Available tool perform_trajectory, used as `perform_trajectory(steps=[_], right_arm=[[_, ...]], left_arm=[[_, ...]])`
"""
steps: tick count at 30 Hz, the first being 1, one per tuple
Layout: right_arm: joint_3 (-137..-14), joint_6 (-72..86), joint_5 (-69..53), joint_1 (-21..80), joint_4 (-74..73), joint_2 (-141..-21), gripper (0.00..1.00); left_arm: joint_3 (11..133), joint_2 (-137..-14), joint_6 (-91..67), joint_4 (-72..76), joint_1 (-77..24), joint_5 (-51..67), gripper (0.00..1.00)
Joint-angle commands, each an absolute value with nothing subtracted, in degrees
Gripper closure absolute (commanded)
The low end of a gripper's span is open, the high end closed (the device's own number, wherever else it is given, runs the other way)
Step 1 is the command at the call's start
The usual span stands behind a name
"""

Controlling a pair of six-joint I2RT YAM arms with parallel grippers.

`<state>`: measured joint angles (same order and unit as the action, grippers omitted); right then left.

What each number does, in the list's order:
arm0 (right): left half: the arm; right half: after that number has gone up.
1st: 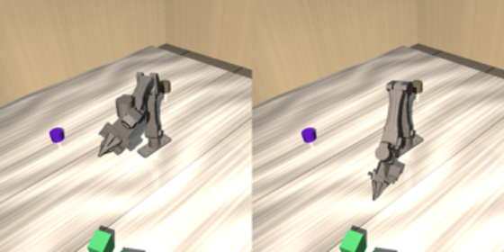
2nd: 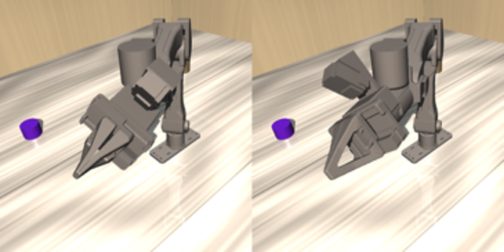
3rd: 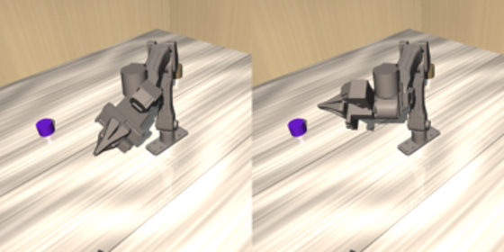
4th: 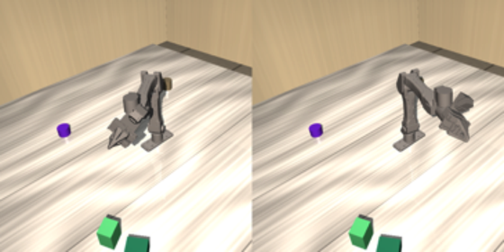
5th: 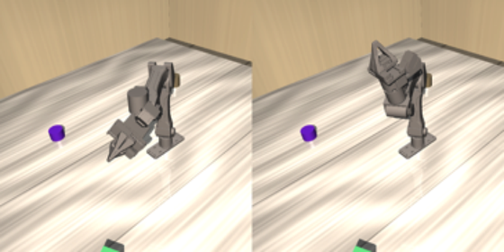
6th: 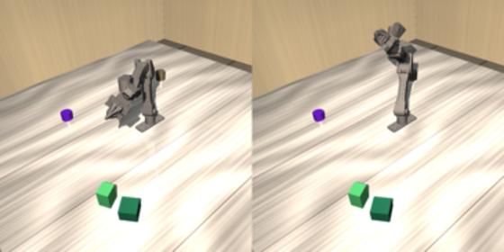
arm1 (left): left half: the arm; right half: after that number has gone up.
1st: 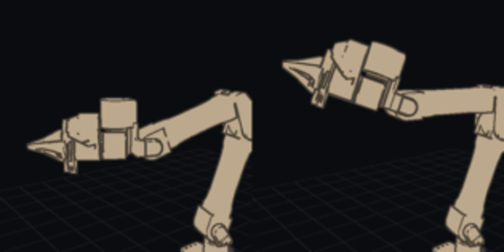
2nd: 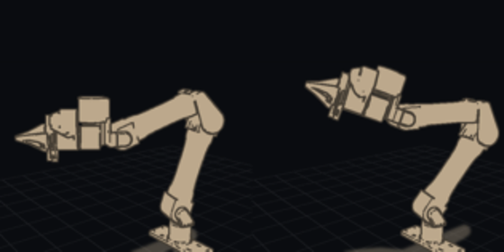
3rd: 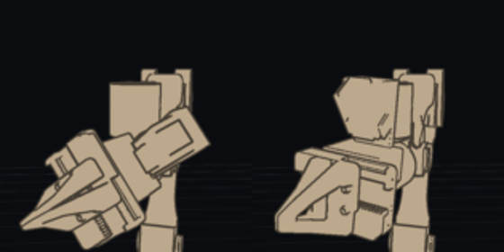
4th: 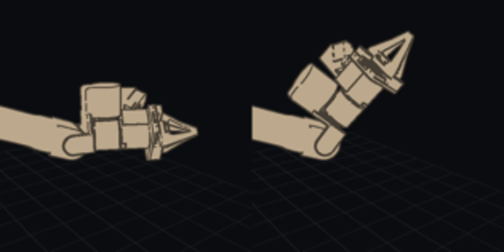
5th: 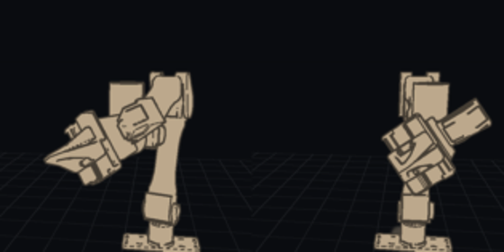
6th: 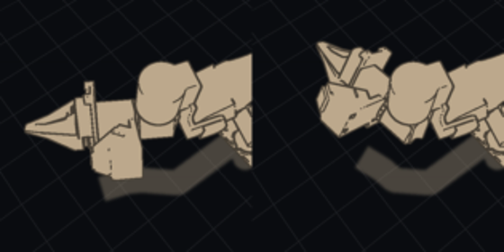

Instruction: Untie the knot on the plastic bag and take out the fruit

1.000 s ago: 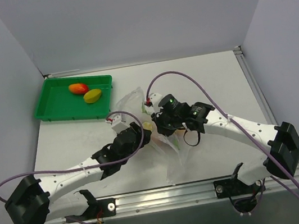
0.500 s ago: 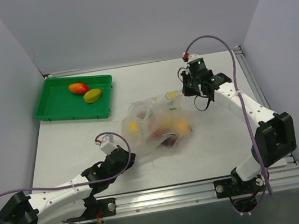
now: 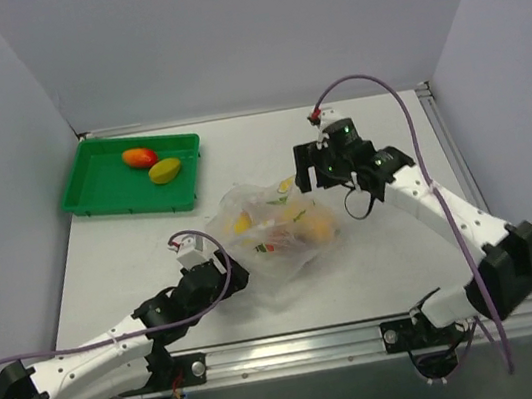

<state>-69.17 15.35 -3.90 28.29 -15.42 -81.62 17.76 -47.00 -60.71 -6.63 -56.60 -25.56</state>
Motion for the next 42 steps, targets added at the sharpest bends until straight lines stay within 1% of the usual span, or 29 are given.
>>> perform_trajectory(steps=[1,3,4,7,8,11,13,14,16,17,19,20,21,22,23,24,26,28,29,31,32,34,37,38,42], right_arm=[[-66.8,15.4,-1.7,34.6,-17.8,-72.3,0.22],[-66.3,16.7,-0.2,38.3,-18.2,-69.2,0.18],[-66.2,17.0,3.0,42.0,-18.4,-68.0,0.16],[-66.6,17.9,7.8,48.0,-19.7,-67.6,0.12],[-67.8,18.5,10.9,51.3,-21.1,-68.5,0.11],[-68.6,18.4,16.6,56.0,-22.0,-71.4,0.09],[-68.6,18.3,18.8,57.0,-22.6,-73.9,0.09],[-68.1,18.6,21.6,57.4,-23.1,-74.7,0.12],[-65.5,20.4,23.3,57.7,-23.9,-75.6,0.17],[-64.3,21.2,23.6,57.7,-24.3,-75.4,0.26],[-59.3,24.2,25.3,57.6,-24.6,-74.2,0.37],[-57.1,25.6,26.3,57.5,-25.0,-73.3,0.58],[-55.2,27.0,27.7,57.4,-25.0,-72.3,0.68],[-51.0,29.7,27.9,56.7,-25.1,-69.9,0.76],[-49.1,31.0,27.7,56.2,-25.1,-68.7,0.87],[-47.2,32.4,27.3,55.5,-24.9,-67.5,0.90],[-41.8,34.8,25.5,53.7,-23.0,-64.1,0.96],[-38.2,35.2,22.5,53.1,-20.2,-60.1,0.99],[-35.1,35.2,21.1,52.7,-17.1,-58.6,0.99],[-32.8,34.5,17.3,52.1,-13.7,-54.3,0.96],[-31.2,34.1,16.6,51.6,-11.3,-53.0,0.94],[-30.2,34.1,16.3,50.7,-10.2,-50.7,0.94],[-28.9,34.3,15.2,47.8,-9.1,-49.7,0.97],[-28.6,34.3,14.8,47.0,-8.6,-49.5,0.99],[-27.5,34.4,13.4,45.9,-7.7,-48.6,1.00]], left_arm=[[24.6,-47.1,-52.4,-8.0,-57.0,-26.0,0.19],[26.9,-48.0,-50.5,-9.0,-57.1,-26.5,0.19],[27.5,-48.3,-50.1,-9.2,-57.1,-26.5,0.19],[29.0,-49.5,-49.7,-9.7,-57.4,-26.3,0.19],[29.2,-49.9,-49.7,-9.7,-57.7,-26.3,0.19],[29.5,-50.7,-49.7,-9.7,-58.6,-26.5,0.19],[29.4,-51.1,-50.2,-9.8,-59.1,-26.7,0.19],[29.2,-51.2,-50.4,-9.8,-59.6,-26.9,0.19],[28.7,-51.2,-51.7,-10.4,-60.0,-27.5,0.19],[28.2,-51.2,-52.1,-10.5,-60.1,-27.8,0.19],[27.6,-50.8,-53.7,-11.9,-60.2,-28.7,0.19],[27.3,-50.5,-54.0,-12.4,-60.3,-29.1,0.19],[27.2,-50.3,-54.5,-13.3,-60.4,-29.4,0.19],[27.1,-50.2,-54.8,-13.7,-60.4,-29.8,0.19],[26.8,-49.8,-54.8,-14.1,-60.5,-30.0,0.19],[26.7,-49.7,-54.9,-14.2,-60.4,-30.1,0.19],[27.0,-49.4,-54.8,-14.4,-60.4,-29.9,0.19],[28.0,-49.1,-53.4,-14.5,-60.6,-29.5,0.19],[28.6,-48.8,-52.6,-14.3,-60.7,-29.2,0.19],[30.8,-48.5,-48.0,-13.9,-61.3,-28.6,0.18],[31.7,-48.6,-46.1,-13.6,-61.8,-28.5,0.18],[34.8,-49.2,-40.6,-13.4,-62.0,-28.2,0.16],[38.9,-51.8,-34.1,-14.4,-62.1,-26.6,0.15],[42.0,-53.3,-32.7,-15.3,-62.4,-25.8,0.14],[48.8,-57.4,-24.7,-15.8,-66.3,-23.2,0.14]])
